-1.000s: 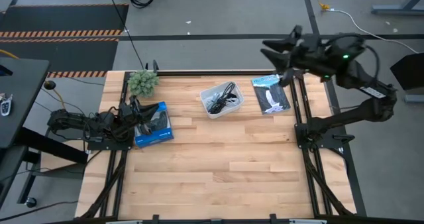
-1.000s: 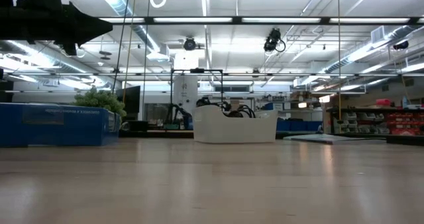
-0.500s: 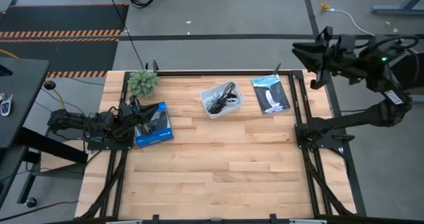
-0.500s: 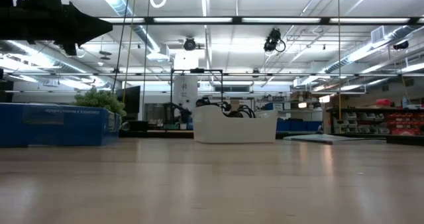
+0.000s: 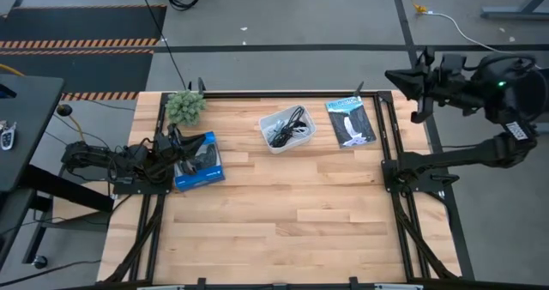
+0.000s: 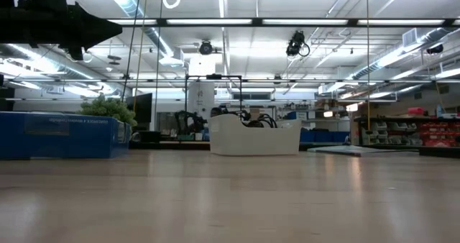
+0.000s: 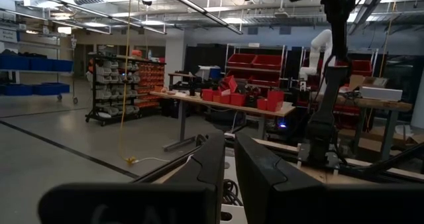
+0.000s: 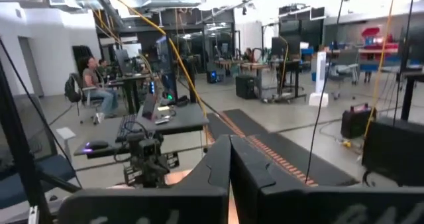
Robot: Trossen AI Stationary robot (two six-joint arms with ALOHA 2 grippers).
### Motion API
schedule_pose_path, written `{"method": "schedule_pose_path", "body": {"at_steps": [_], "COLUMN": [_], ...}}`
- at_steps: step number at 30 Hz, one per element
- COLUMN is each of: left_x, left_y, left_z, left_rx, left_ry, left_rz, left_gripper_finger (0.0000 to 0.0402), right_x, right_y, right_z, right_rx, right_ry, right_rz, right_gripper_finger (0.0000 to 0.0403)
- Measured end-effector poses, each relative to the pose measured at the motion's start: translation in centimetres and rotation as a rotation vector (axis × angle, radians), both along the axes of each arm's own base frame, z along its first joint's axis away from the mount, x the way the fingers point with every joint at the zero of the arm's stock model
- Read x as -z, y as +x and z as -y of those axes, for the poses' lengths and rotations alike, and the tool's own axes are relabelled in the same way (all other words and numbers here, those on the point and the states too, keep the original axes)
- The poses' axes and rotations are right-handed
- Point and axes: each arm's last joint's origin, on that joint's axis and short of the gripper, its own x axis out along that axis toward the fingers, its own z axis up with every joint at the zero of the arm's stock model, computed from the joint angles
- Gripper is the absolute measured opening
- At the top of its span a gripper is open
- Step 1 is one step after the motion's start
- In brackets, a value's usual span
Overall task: Pick and place USB-C Cables
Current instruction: Return to Home Position
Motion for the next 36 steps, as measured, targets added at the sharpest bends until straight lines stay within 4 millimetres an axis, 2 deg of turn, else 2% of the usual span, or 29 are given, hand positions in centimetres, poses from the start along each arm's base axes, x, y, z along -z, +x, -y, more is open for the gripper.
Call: {"method": "schedule_pose_path", "body": {"at_steps": [9, 26, 36], "left_x": [0.0, 0.0, 0.0], "left_y": [0.0, 0.0, 0.0], "left_z": [0.0, 0.0, 0.0], "left_rx": [0.000, 0.000, 0.000], "left_ry": [0.000, 0.000, 0.000], "left_rz": [0.000, 0.000, 0.000], "left_gripper_finger": [0.0043, 0.0043, 0.0043], "right_x": [4.4, 16.0, 20.9], "right_y": [1.0, 3.3, 3.2], "right_z": [0.2, 0.7, 0.8], "right_rx": [-0.007, -0.024, 0.000], "right_ry": [0.075, 0.332, 0.450], "right_rz": [0.043, 0.156, 0.147], "right_gripper_finger": [0.0007, 0.0003, 0.0003]}}
